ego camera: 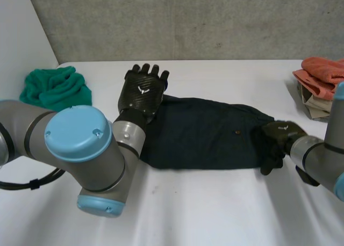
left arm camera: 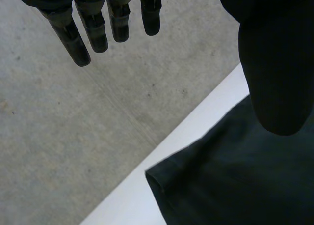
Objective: Fold the laundry.
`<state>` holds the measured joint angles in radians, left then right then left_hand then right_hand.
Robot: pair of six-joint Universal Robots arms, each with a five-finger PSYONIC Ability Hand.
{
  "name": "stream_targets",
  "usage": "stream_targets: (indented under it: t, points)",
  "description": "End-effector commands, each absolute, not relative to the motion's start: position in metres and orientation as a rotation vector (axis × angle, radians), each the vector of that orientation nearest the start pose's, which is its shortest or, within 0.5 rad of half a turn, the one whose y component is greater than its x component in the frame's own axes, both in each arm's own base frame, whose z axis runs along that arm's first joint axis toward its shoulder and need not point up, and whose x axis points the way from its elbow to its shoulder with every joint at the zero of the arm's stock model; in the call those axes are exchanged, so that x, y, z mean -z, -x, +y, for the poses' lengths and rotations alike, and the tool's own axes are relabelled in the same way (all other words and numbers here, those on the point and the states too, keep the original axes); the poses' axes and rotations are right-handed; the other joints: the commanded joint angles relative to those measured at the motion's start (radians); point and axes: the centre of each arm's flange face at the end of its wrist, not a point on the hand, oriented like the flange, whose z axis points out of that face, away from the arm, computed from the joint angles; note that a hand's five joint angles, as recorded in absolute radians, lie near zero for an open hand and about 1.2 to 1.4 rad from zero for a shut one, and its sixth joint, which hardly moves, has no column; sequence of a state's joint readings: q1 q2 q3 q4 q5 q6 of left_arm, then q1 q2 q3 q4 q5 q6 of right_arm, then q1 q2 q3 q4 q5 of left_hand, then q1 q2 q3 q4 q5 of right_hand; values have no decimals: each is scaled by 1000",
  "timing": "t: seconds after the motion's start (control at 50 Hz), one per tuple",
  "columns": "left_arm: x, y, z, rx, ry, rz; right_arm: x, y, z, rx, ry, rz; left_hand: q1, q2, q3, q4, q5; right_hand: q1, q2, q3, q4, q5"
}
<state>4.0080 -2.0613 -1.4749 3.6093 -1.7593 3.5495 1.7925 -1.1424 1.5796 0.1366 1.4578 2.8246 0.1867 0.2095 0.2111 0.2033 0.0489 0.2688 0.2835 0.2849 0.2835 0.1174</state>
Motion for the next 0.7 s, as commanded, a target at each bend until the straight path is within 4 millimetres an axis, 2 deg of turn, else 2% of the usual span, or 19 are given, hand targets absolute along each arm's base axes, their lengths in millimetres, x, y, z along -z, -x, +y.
stream_targets:
  t: [0.02, 0.06, 0.08, 0.1, 0.16, 0.24, 0.26, 0.28, 0.34, 0.4, 0.42, 0.46, 0.48, 0.54, 0.56, 0.6, 0.62, 0.68, 0.7]
  points:
    - [-195, 347, -234, 2337, -958, 2048, -124, -213, -304, 1508, 799, 2548, -12, -35, -37, -29, -49, 200, 186, 184, 186, 177]
    - [-193, 347, -233, 2333, -955, 2060, -120, -216, -309, 1547, 805, 2530, -12, -35, -37, -29, -49, 575, 560, 558, 560, 551]
    - [-193, 347, -233, 2334, -954, 2062, -120, -216, -312, 1565, 802, 2528, -12, -35, -37, -29, -49, 914, 899, 898, 899, 891]
    - [-193, 347, -232, 2335, -955, 2063, -119, -215, -314, 1575, 800, 2532, -12, -35, -37, -29, -49, 1125, 1111, 1109, 1111, 1102]
    - [-194, 345, -231, 2332, -951, 2066, -116, -202, -319, 1652, 753, 2632, -12, -35, -37, -29, -49, 1127, 1113, 1111, 1113, 1104]
    - [-210, 340, -226, 2371, -929, 2039, -152, -187, -317, 1907, 715, 2644, -12, -35, -37, -29, -49, 1127, 1113, 1111, 1113, 1104]
    - [-213, 339, -225, 2381, -924, 2033, -168, -182, -314, 1986, 789, 2625, -12, -35, -37, -29, -49, 1127, 1113, 1111, 1113, 1104]
    - [-219, 336, -224, 2398, -912, 2022, -175, -178, -313, 2022, 838, 2623, -12, -35, -37, -29, -49, 1127, 1113, 1111, 1113, 1104]
    - [-225, 333, -221, 2414, -901, 2010, -180, -166, -316, 2068, 1064, 2657, -12, -35, -37, -29, -49, 1127, 1113, 1111, 1113, 1104]
    - [-234, 330, -219, 2436, -885, 1992, -183, -162, -321, 2110, 1217, 2660, -12, -35, -37, -29, -49, 1127, 1113, 1111, 1113, 1104]
    - [-236, 327, -218, 2438, -877, 1990, -188, -168, -323, 2156, 1320, 2611, -12, -35, -37, -29, -49, 1127, 1113, 1111, 1113, 1104]
    - [-237, 326, -217, 2437, -875, 1990, -193, -182, -322, 2209, 1394, 2526, -12, -35, -37, -29, -49, 1127, 1113, 1111, 1113, 1104]
    - [-238, 324, -216, 2438, -872, 1988, -198, -204, -319, 2276, 1477, 2389, -12, -35, -37, -29, -49, 1127, 1113, 1111, 1113, 1104]
    - [-237, 322, -214, 2432, -870, 1993, -197, -246, -307, 2324, 1585, 2149, -12, -35, -37, -29, -49, 1127, 1113, 1111, 1113, 1104]
    - [-236, 321, -214, 2428, -872, 1996, -190, -278, -293, 2322, 1667, 1952, -12, -35, -37, -29, -49, 1127, 1113, 1111, 1113, 1104]
    - [-236, 321, -213, 2426, -873, 1997, -183, -301, -277, 2297, 1736, 1793, -12, -35, -37, -29, -49, 1127, 1113, 1111, 1113, 1104]
    - [-235, 320, -214, 2426, -869, 1996, -172, -323, -256, 2234, 1818, 1624, -12, -35, -37, -29, -49, 1127, 1113, 1111, 1113, 1104]
    - [-236, 319, -216, 2424, -858, 1994, -154, -343, -230, 2119, 1938, 1413, -12, -35, -37, -29, -49, 1127, 1113, 1111, 1113, 1104]
    - [-236, 318, -217, 2423, -853, 1995, -139, -351, -217, 2040, 2007, 1322, -12, -35, -37, -29, -49, 1127, 1113, 1111, 1113, 1104]
